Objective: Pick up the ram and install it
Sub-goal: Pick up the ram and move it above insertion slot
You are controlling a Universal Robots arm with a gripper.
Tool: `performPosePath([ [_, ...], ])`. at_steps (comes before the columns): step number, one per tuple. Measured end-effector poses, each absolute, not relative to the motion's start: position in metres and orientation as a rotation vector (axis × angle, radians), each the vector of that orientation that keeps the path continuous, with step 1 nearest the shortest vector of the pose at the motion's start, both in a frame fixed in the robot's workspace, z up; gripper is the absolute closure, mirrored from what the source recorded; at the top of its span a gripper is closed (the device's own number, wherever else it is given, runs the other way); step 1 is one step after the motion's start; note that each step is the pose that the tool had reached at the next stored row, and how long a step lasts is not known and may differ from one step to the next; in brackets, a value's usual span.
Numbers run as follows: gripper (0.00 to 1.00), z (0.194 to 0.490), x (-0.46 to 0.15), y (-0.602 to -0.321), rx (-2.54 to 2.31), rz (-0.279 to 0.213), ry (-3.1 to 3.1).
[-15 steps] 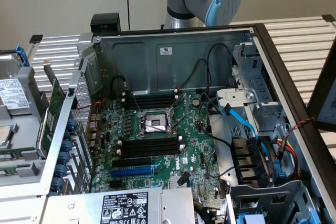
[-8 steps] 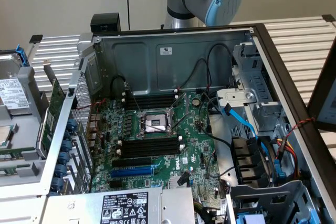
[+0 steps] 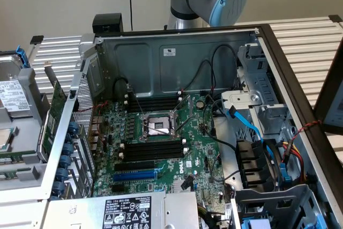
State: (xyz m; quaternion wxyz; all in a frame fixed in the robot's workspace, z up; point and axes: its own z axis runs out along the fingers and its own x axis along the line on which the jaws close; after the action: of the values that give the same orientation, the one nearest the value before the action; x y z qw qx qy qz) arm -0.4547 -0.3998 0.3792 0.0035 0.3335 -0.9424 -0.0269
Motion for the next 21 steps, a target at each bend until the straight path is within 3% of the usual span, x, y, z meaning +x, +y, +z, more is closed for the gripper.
performPosePath([
  [21,0.89,0.3781,-0.4547,-0.3998,1.582,-0.081,-2.694],
])
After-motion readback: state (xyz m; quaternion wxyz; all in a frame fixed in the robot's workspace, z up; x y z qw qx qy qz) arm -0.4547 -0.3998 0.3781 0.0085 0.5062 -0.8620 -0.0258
